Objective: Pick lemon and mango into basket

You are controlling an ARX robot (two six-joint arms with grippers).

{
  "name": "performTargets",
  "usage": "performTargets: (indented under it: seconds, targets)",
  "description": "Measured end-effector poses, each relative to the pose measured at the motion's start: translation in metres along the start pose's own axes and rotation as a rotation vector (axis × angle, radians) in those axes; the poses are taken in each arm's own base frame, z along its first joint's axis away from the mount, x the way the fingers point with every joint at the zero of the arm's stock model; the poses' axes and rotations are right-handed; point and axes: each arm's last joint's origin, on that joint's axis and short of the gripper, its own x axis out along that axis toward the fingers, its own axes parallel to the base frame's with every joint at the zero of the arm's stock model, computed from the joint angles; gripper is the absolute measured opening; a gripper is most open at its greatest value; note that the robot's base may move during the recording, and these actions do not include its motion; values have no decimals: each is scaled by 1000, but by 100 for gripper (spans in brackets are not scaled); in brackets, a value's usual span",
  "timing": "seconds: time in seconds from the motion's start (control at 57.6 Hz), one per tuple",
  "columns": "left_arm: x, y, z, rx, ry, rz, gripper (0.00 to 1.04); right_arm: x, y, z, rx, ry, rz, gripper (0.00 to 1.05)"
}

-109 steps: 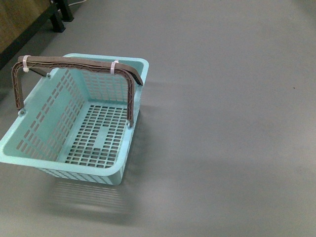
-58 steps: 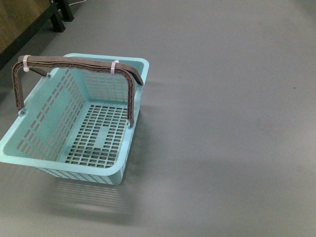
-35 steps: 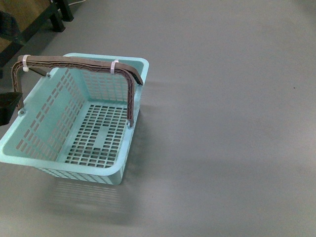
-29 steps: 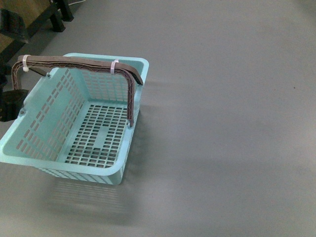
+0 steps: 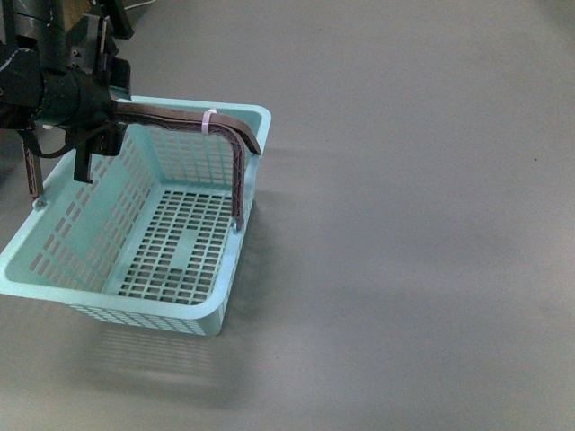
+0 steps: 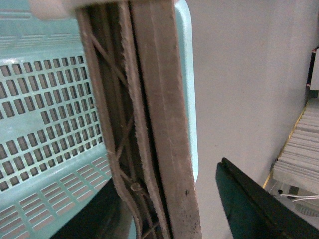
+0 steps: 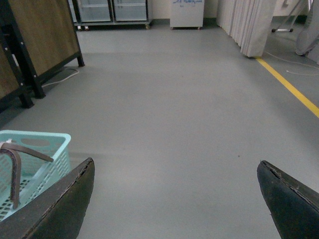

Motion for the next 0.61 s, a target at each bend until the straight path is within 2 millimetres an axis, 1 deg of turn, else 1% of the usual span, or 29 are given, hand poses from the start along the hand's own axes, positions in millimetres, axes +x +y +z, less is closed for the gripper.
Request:
performTargets:
  seconds: [0.052,0.087,0.226,0.347,0.434,0.555,0.59,0.607]
  targets:
    - [4,0,-3,1,-1,14,26,0,0,0,0,0,0,96]
    - [5,-1,-4,-21,1,15,21,0,0,0,0,0,0,96]
    - [3,-4,-6,-27,6,5,20,0,0,0,0,0,0,96]
    - [-12,-2,-8,-39,9,-3,20,0,0,0,0,0,0,96]
    - [-32,-4,-9,-60,11,-17,20,0,0,0,0,0,0,96]
    - [-71,-19,-7,-103,11,-72,20,0,0,0,0,0,0,96]
    - [-88,-27,-7,-115,11,-90,20,0,0,0,0,0,0,96]
    - [-102,-32,-6,-121,14,-101,20,0,0,0,0,0,0,96]
